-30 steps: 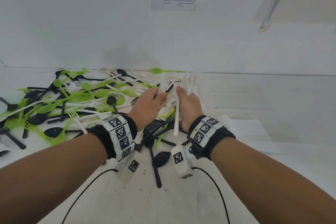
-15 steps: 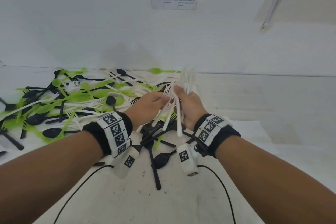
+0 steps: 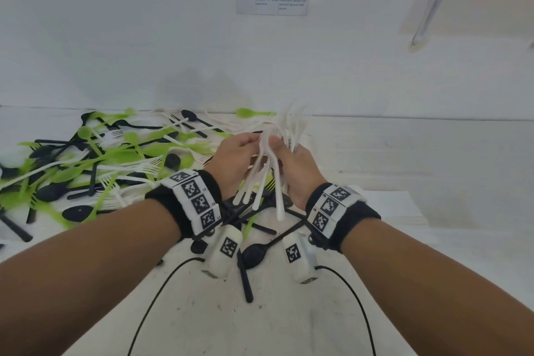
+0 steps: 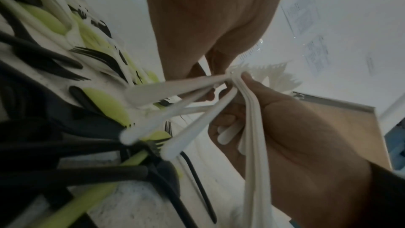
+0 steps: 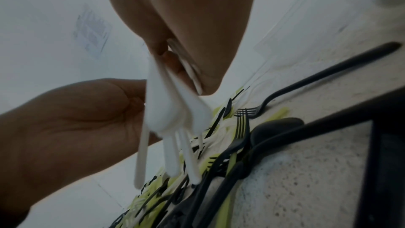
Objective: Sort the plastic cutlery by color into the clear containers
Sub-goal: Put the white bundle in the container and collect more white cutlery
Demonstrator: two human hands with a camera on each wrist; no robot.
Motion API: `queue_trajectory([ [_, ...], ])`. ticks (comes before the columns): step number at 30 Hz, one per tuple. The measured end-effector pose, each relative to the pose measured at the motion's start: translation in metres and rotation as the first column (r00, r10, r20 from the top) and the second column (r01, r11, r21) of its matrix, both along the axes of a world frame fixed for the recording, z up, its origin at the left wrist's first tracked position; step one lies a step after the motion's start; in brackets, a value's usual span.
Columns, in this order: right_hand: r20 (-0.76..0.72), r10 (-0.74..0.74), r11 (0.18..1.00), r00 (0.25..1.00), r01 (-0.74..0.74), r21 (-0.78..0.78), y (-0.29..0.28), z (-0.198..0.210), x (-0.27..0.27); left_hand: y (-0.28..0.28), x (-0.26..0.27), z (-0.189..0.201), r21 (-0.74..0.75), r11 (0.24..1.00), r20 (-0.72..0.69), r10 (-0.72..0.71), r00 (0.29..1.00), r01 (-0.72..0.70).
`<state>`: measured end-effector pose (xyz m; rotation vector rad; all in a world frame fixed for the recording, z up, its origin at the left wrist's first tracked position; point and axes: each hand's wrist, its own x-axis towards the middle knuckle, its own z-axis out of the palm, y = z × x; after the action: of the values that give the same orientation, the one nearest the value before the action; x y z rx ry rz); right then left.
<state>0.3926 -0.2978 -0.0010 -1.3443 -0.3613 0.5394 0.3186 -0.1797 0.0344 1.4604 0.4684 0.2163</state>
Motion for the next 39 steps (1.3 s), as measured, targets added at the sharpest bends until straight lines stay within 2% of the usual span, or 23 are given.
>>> queue_trajectory([
  [4,0.088,-0.012,0.999,0.996,0.015,-0.032,-0.003,0.0,0.004,0.005,-0.007,0.006,-0.168,0.981,0.016,-0.099,0.995,0.101],
  [6,0.141,-0.002,0.996,0.99,0.013,-0.083,-0.003,0.0,0.004,0.009,-0.01,0.007,-0.158,0.977,0.018,-0.144,0.989,0.145],
  [8,0.174,-0.007,0.991,0.985,0.03,-0.134,0.002,-0.002,0.002,0.01,-0.014,0.006,-0.081,0.983,0.032,-0.165,0.986,0.167],
  [11,0.143,-0.052,0.989,0.988,0.071,-0.133,0.006,-0.007,0.002,0.008,-0.017,0.006,-0.026,0.987,0.032,-0.158,0.987,0.159],
  [16,0.147,-0.067,0.997,0.987,0.073,-0.038,0.0,0.003,-0.007,0.0,-0.021,0.008,-0.009,0.984,0.043,-0.176,0.983,0.177],
  [19,0.1,-0.125,0.992,0.987,0.127,-0.015,0.001,0.003,-0.01,-0.008,-0.022,0.009,-0.037,0.988,0.054,-0.148,0.987,0.15],
  [23,0.014,-0.205,0.979,0.979,0.205,-0.013,0.007,0.003,-0.016,-0.016,-0.023,0.01,-0.073,0.979,0.094,-0.184,0.978,0.191],
  [26,0.001,-0.217,0.975,0.976,0.217,-0.038,0.01,0.004,-0.018,-0.019,-0.023,0.006,-0.085,0.987,0.138,-0.123,0.983,0.136],
  [29,0.0,-0.157,0.986,0.988,0.157,-0.052,0.009,0.004,-0.018,-0.02,-0.022,0.003,-0.09,0.994,0.122,-0.048,0.991,0.059],
  [32,0.066,-0.123,0.984,0.99,0.13,-0.122,0.005,0.005,-0.017,-0.021,-0.019,0.003,-0.038,0.999,0.058,-0.024,0.998,0.026],
  [36,0.155,-0.236,0.936,0.959,0.267,-0.231,0.0,0.005,-0.006,-0.018,-0.018,0.004,0.12,0.991,-0.015,0.066,0.998,-0.064],
  [39,0.17,-0.244,0.934,0.955,0.279,-0.223,-0.005,0.01,-0.004,-0.013,-0.021,0.003,0.243,0.969,-0.022,0.038,0.999,-0.031],
])
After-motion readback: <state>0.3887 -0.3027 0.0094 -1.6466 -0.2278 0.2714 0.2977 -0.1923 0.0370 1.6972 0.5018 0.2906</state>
